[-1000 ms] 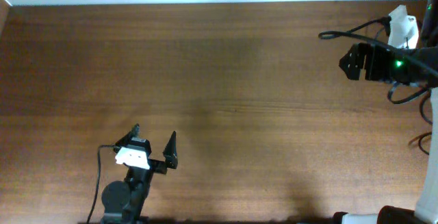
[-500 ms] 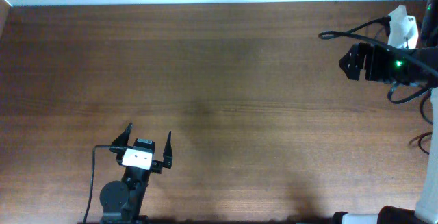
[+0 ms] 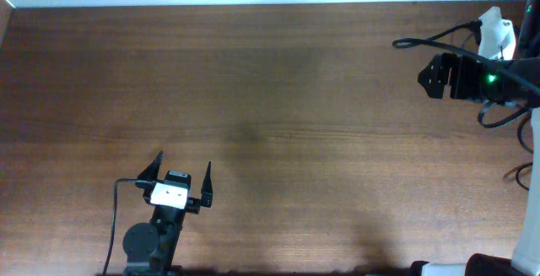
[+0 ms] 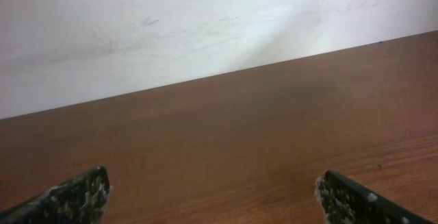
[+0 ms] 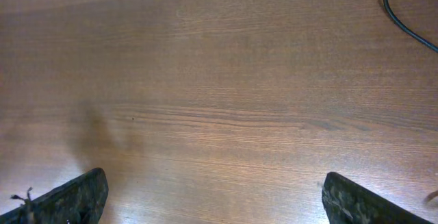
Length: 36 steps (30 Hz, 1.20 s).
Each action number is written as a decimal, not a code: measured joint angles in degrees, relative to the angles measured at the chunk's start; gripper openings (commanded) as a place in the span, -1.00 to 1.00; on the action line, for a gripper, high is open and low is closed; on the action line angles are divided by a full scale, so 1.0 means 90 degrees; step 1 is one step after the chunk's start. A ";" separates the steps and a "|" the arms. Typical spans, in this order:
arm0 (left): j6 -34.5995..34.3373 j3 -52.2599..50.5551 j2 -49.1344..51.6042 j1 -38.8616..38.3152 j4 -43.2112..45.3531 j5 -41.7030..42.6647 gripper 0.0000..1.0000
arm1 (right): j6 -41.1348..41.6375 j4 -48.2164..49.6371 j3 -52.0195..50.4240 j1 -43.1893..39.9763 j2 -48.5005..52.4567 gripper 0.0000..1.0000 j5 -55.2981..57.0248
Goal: Untangle cables
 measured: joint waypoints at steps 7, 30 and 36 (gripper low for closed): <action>-0.0002 0.0000 0.0000 0.0000 0.0000 0.0002 0.98 | -0.0104 0.0192 0.0000 0.0000 0.0046 0.98 0.0486; 0.0000 -0.0012 -0.0015 0.0000 0.0022 0.0000 0.98 | 0.0682 1.2016 -1.0280 0.0092 -0.6382 0.98 -0.1523; 0.0000 -0.0012 -0.0019 0.0000 0.0024 0.0000 0.98 | 0.0974 1.1400 -1.2016 0.1129 -0.8211 0.98 0.0435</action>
